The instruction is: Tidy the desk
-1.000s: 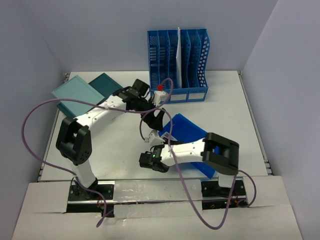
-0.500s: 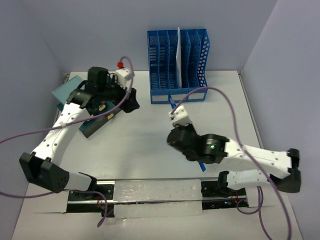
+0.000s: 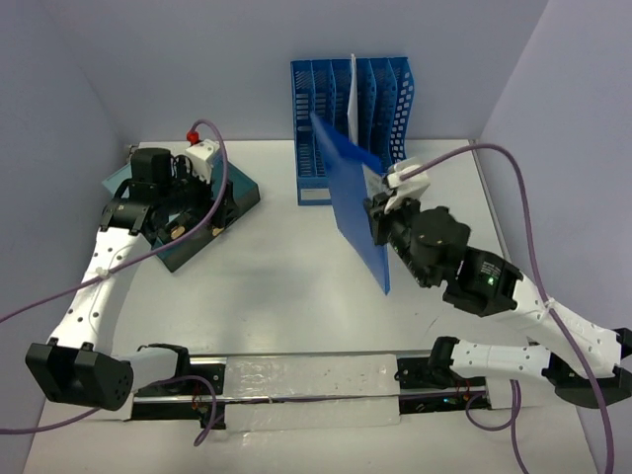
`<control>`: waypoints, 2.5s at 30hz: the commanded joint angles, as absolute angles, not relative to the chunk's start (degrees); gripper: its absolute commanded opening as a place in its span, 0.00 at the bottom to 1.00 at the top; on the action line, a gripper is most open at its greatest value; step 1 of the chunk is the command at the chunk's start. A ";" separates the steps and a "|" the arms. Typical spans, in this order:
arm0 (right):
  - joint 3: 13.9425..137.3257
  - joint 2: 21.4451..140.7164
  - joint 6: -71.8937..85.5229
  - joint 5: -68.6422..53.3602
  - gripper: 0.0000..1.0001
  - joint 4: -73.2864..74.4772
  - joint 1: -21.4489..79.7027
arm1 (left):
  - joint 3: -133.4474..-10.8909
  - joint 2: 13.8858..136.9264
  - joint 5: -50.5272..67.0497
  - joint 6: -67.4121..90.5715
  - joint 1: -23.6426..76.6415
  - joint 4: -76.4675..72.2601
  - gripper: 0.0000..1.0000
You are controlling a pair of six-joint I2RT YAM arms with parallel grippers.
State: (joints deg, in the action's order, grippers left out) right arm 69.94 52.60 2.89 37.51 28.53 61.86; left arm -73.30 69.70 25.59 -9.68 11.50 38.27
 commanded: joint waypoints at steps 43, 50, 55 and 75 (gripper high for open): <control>112.36 103.51 -9.46 25.82 0.00 -22.77 33.38 | -66.69 67.43 23.20 -14.24 0.35 31.71 0.99; 111.09 106.52 -7.60 27.18 0.00 -23.03 32.24 | -66.54 67.84 23.74 -14.24 0.18 31.65 0.99; 109.20 110.37 -6.33 28.14 0.00 -26.76 31.61 | -66.55 67.54 24.17 -14.29 0.18 31.80 0.99; 91.16 115.76 -5.19 24.52 0.18 -45.24 31.53 | -66.05 67.44 25.18 -14.83 -2.00 32.54 0.99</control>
